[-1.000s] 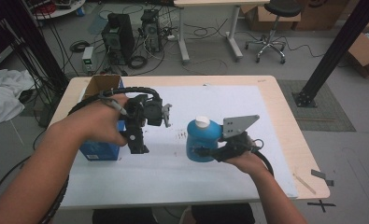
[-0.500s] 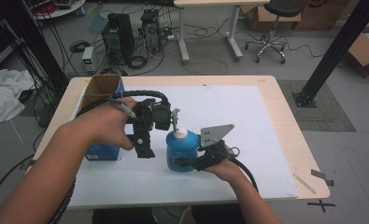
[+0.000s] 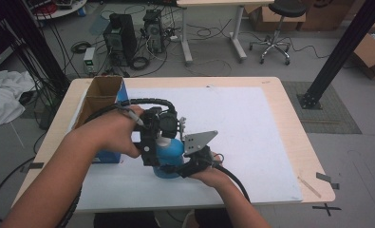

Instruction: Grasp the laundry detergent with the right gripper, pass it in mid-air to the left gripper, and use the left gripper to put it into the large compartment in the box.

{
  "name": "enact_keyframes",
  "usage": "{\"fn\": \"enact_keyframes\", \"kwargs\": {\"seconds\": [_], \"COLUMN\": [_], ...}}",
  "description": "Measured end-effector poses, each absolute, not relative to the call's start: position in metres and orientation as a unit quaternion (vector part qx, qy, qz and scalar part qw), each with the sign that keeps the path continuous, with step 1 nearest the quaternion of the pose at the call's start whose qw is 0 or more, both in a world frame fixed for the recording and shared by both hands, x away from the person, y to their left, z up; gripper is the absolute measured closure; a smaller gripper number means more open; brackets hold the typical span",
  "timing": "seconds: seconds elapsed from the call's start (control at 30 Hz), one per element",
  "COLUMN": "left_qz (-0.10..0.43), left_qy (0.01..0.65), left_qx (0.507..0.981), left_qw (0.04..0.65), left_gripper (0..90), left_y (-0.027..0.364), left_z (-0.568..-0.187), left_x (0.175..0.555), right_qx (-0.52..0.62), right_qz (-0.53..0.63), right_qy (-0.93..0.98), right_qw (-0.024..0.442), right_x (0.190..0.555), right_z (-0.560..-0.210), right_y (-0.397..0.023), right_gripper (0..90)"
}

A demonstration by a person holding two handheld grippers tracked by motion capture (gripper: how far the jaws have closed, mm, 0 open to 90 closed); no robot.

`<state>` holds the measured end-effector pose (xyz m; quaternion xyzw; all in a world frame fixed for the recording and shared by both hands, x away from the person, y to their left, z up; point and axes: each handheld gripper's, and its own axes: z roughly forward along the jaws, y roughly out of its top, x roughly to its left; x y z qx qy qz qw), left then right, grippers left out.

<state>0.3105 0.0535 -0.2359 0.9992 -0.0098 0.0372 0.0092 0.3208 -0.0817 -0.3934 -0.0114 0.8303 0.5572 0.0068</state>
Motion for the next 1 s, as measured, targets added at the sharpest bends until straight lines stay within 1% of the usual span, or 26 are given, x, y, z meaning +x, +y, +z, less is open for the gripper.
{"fn": "enact_keyframes", "kwargs": {"seconds": [0.27, 0.47, 0.73, 1.0], "left_qz": [0.034, 0.037, 0.043, 0.044], "left_qy": [-0.007, -0.009, -0.010, -0.009], "left_qx": [0.999, 0.999, 0.999, 0.999], "left_qw": [0.006, 0.007, -0.008, -0.016], "left_gripper": [0.3, 0.8, 1.7, 6.2], "left_y": [0.052, 0.050, 0.048, 0.045], "left_z": [-0.242, -0.247, -0.253, -0.255], "left_x": [0.309, 0.309, 0.308, 0.308], "right_qx": [-0.018, -0.018, -0.024, -0.022], "right_qz": [0.554, 0.553, 0.554, 0.554], "right_qy": [0.832, 0.833, 0.832, 0.832], "right_qw": [0.018, 0.016, 0.019, 0.016], "right_x": [0.320, 0.320, 0.320, 0.320], "right_z": [-0.393, -0.392, -0.393, -0.394], "right_y": [-0.073, -0.068, -0.065, -0.064], "right_gripper": [45.0, 45.1, 45.0, 45.0]}}
